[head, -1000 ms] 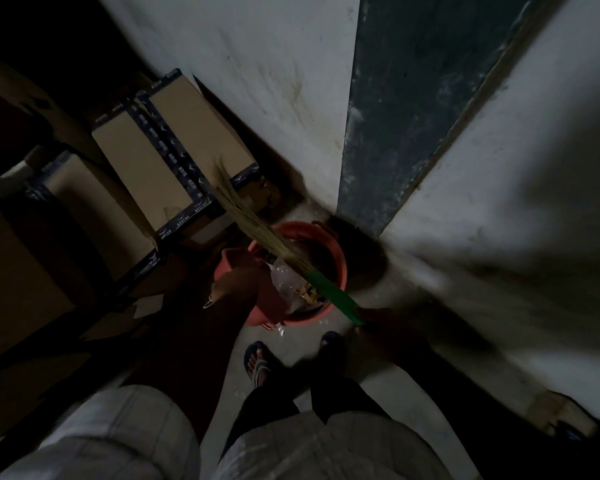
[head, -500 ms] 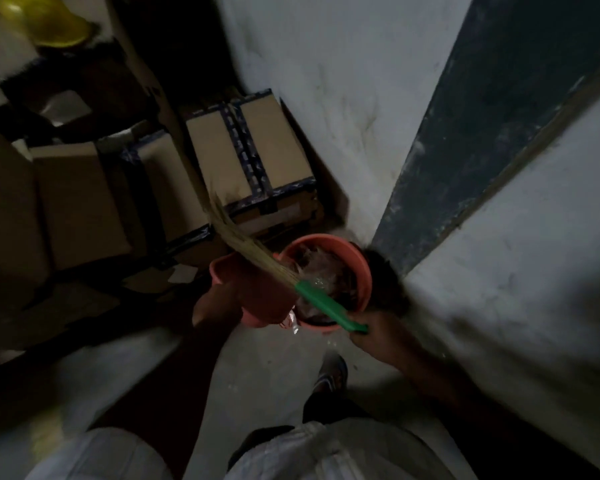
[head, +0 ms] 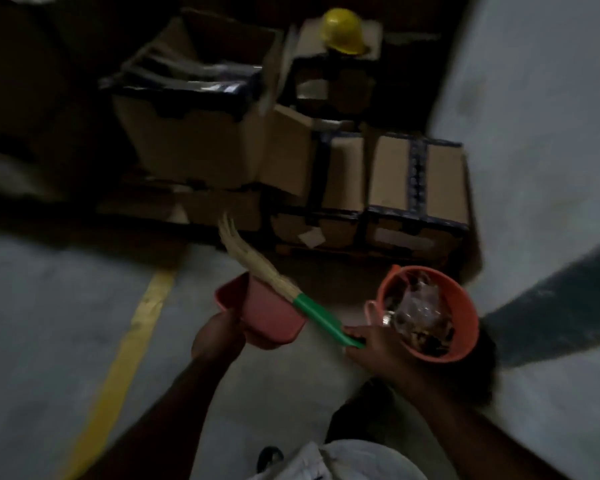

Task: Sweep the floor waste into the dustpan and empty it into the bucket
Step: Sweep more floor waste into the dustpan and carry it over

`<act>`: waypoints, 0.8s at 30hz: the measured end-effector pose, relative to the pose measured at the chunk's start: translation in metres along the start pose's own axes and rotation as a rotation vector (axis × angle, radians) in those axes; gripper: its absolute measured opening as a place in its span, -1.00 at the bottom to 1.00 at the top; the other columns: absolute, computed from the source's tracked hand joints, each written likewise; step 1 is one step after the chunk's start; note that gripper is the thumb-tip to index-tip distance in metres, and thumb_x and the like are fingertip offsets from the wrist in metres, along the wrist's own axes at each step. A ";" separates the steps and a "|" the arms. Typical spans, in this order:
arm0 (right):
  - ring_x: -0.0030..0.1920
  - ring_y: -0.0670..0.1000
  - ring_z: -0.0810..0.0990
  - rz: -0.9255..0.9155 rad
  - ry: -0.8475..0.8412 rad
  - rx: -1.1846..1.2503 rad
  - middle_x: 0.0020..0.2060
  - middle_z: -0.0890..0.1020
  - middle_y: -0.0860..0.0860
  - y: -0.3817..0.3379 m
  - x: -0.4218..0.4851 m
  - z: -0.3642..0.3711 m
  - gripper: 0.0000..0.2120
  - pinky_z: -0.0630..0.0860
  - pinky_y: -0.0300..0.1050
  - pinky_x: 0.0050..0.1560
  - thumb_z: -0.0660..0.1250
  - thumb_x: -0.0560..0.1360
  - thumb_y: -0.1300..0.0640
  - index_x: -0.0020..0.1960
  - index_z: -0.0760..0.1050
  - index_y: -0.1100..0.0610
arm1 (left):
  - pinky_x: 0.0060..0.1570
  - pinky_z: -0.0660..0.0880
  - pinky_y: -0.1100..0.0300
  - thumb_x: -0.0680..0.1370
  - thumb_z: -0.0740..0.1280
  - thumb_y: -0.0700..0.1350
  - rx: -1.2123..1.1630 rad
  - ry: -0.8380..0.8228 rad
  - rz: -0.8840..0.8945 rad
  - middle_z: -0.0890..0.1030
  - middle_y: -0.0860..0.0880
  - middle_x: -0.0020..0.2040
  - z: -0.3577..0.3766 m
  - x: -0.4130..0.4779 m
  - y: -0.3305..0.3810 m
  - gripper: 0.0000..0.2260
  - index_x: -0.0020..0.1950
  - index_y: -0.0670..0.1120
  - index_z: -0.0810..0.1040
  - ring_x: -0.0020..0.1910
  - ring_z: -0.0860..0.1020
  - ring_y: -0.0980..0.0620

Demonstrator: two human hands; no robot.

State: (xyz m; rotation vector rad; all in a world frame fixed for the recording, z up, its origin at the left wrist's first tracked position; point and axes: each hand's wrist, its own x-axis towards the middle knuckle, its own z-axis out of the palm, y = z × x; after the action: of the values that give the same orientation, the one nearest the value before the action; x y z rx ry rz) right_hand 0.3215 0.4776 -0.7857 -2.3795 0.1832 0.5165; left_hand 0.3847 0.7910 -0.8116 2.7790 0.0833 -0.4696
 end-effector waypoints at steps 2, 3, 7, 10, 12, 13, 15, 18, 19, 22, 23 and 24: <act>-0.15 -0.33 0.60 -0.097 -0.076 0.009 0.23 0.61 -0.07 -0.040 0.008 0.024 -0.56 0.45 -0.41 -0.16 0.45 0.44 0.11 0.32 0.56 0.03 | -0.04 0.55 0.06 0.53 0.28 -0.05 -0.065 0.086 -0.100 0.65 -0.09 0.10 -0.012 -0.034 -0.049 -0.76 0.18 0.02 0.54 0.06 0.62 -0.16; -0.29 -0.39 0.55 -0.128 -0.108 0.015 0.17 0.66 -0.06 -0.062 0.010 0.036 -0.56 0.40 -0.47 -0.27 0.45 0.44 0.11 0.31 0.56 0.03 | -0.06 0.55 0.05 0.54 0.27 -0.03 -0.085 0.119 -0.148 0.65 -0.11 0.09 -0.018 -0.049 -0.072 -0.76 0.20 0.03 0.53 0.06 0.62 -0.17; -0.47 -0.14 0.57 -0.198 -0.199 0.029 -0.14 0.69 -0.13 -0.147 0.010 0.080 -0.59 0.41 -0.30 -0.52 0.45 0.46 0.05 0.30 0.55 -0.09 | -0.16 0.45 0.06 0.57 0.26 -0.02 -0.133 0.251 -0.309 0.64 -0.16 0.07 -0.035 -0.104 -0.150 -0.69 0.31 0.01 0.45 0.04 0.60 -0.22; -0.45 -0.03 0.58 -0.257 -0.262 0.046 -0.19 0.68 -0.10 -0.201 0.011 0.113 -0.56 0.49 -0.14 -0.50 0.46 0.44 0.01 0.31 0.54 -0.11 | -0.11 0.46 0.06 0.54 0.34 -0.02 -0.232 0.365 -0.461 0.63 -0.14 0.06 -0.044 -0.138 -0.193 -0.79 0.15 -0.05 0.52 0.08 0.58 -0.19; -0.45 -0.01 0.58 -0.291 -0.312 0.040 -0.18 0.69 -0.09 -0.232 0.014 0.134 -0.55 0.50 -0.13 -0.49 0.46 0.44 0.01 0.32 0.54 -0.10 | -0.11 0.47 0.07 0.51 0.36 -0.02 -0.285 0.419 -0.560 0.64 -0.12 0.03 -0.050 -0.154 -0.218 -0.84 0.05 -0.03 0.54 0.07 0.59 -0.18; -0.46 -0.01 0.57 -0.305 -0.338 0.041 -0.16 0.69 -0.09 -0.248 0.016 0.144 -0.55 0.50 -0.13 -0.49 0.47 0.44 0.02 0.32 0.54 -0.10 | -0.12 0.48 0.07 0.49 0.37 -0.02 -0.300 0.436 -0.597 0.64 -0.11 0.00 -0.052 -0.160 -0.229 -0.85 0.01 -0.04 0.54 0.05 0.59 -0.18; -0.48 -0.02 0.55 -0.334 -0.373 0.048 -0.13 0.69 -0.09 -0.277 0.022 0.162 -0.54 0.48 -0.15 -0.51 0.47 0.42 0.02 0.32 0.54 -0.09 | -0.16 0.49 0.06 0.46 0.39 -0.04 -0.307 0.454 -0.641 0.63 -0.12 -0.05 -0.057 -0.167 -0.252 -0.85 -0.04 -0.07 0.54 0.01 0.59 -0.19; -0.50 -0.02 0.54 -0.359 -0.424 0.049 -0.14 0.68 -0.10 -0.319 0.039 0.193 -0.54 0.46 -0.14 -0.51 0.49 0.41 0.06 0.30 0.56 -0.08 | -0.25 0.39 0.09 0.44 0.41 -0.04 -0.307 0.503 -0.683 0.62 -0.15 -0.14 -0.062 -0.169 -0.287 -0.85 -0.14 -0.09 0.52 -0.06 0.59 -0.22; -0.50 -0.02 0.53 -0.367 -0.445 0.048 -0.15 0.68 -0.10 -0.334 0.046 0.204 -0.54 0.45 -0.14 -0.52 0.49 0.41 0.07 0.30 0.56 -0.08 | -0.29 0.34 0.10 0.45 0.41 -0.04 -0.304 0.521 -0.699 0.61 -0.14 -0.17 -0.064 -0.167 -0.300 -0.84 -0.19 -0.09 0.49 -0.09 0.59 -0.22; -0.51 -0.02 0.53 -0.397 -0.507 0.046 -0.17 0.67 -0.11 -0.381 0.069 0.240 -0.55 0.44 -0.15 -0.53 0.49 0.42 0.09 0.30 0.55 -0.07 | -0.33 0.25 0.13 0.46 0.40 -0.02 -0.303 0.570 -0.754 0.58 -0.13 -0.25 -0.074 -0.158 -0.341 -0.74 -0.28 -0.02 0.35 -0.15 0.58 -0.22; -0.51 -0.02 0.52 -0.407 -0.528 0.048 -0.18 0.67 -0.10 -0.398 0.079 0.252 -0.55 0.44 -0.16 -0.53 0.49 0.43 0.09 0.31 0.55 -0.06 | -0.33 0.26 0.13 0.47 0.40 0.00 -0.305 0.578 -0.777 0.58 -0.12 -0.25 -0.079 -0.154 -0.355 -0.75 -0.27 -0.01 0.36 -0.15 0.58 -0.21; -0.51 -0.02 0.52 -0.416 -0.549 0.050 -0.18 0.67 -0.09 -0.416 0.089 0.264 -0.55 0.43 -0.16 -0.54 0.48 0.43 0.10 0.30 0.56 -0.05 | -0.34 0.27 0.13 0.48 0.40 0.01 -0.307 0.583 -0.798 0.58 -0.11 -0.24 -0.084 -0.149 -0.370 -0.76 -0.26 -0.02 0.37 -0.15 0.58 -0.20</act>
State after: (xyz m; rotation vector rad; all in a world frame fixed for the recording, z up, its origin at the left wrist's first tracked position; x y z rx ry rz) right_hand 0.4297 0.9656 -0.7540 -2.0546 -0.5240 0.9133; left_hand 0.2301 1.1682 -0.7992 2.3803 1.2925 0.1977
